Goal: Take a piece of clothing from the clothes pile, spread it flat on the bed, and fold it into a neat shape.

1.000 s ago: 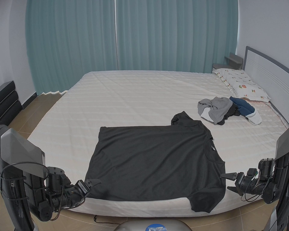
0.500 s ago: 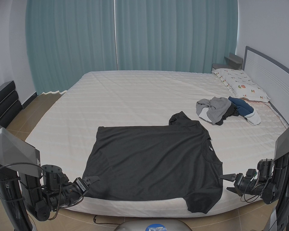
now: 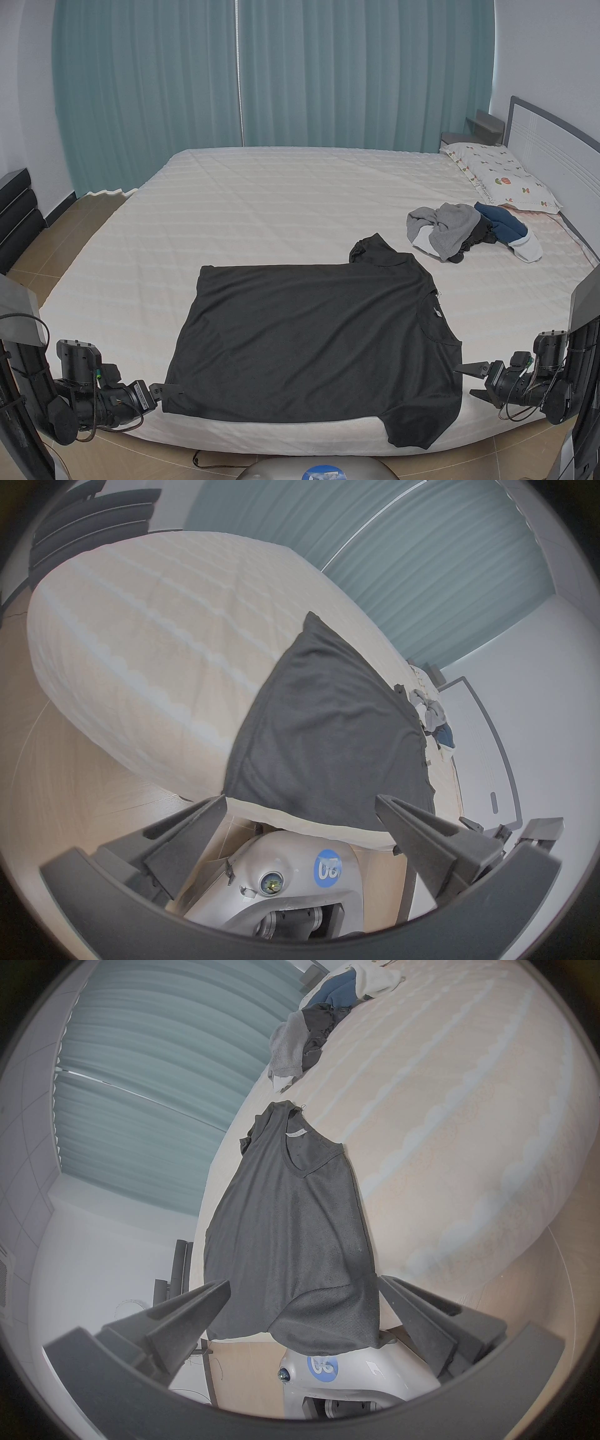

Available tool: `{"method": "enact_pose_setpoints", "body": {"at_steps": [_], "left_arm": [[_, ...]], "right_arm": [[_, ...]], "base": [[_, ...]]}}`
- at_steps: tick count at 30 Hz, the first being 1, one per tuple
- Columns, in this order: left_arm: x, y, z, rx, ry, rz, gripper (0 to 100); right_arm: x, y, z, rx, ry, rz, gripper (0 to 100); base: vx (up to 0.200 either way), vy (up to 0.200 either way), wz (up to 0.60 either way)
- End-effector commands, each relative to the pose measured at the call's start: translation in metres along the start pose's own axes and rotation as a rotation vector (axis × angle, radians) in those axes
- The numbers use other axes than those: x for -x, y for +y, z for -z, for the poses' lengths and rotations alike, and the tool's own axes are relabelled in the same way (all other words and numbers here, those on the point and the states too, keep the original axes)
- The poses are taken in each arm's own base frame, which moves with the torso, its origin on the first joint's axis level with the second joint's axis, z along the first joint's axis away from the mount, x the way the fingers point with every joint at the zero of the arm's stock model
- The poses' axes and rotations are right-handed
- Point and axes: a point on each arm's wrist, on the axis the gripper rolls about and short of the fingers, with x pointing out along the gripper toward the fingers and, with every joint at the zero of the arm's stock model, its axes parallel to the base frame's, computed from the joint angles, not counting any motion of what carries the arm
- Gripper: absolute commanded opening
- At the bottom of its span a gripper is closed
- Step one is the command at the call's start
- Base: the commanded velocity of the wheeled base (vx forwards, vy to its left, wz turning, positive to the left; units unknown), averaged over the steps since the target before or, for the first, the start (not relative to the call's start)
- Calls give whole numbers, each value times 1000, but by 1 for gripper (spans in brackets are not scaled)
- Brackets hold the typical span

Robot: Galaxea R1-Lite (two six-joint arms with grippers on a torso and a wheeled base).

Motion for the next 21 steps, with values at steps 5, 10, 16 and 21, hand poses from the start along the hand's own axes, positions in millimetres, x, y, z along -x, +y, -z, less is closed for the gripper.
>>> {"method": "enact_pose_setpoints", "body": {"at_steps": [5,10,16,21], "left_arm": [[-15,17,5,4,65,-39,100],[-26,20,10,-67,93,-46,100],[-37,17,11,-103,80,-44,100],[-44,14,16,-132,70,-80,100]], "right_arm": [[-1,-1,6,5,24,10,100],[-1,-1,6,5,25,9,100],[-1,-1,6,5,22,9,100],[-1,-2,6,7,25,12,100]], "base": [[0,0,0],[0,0,0],[0,0,0],[0,0,0]]}}
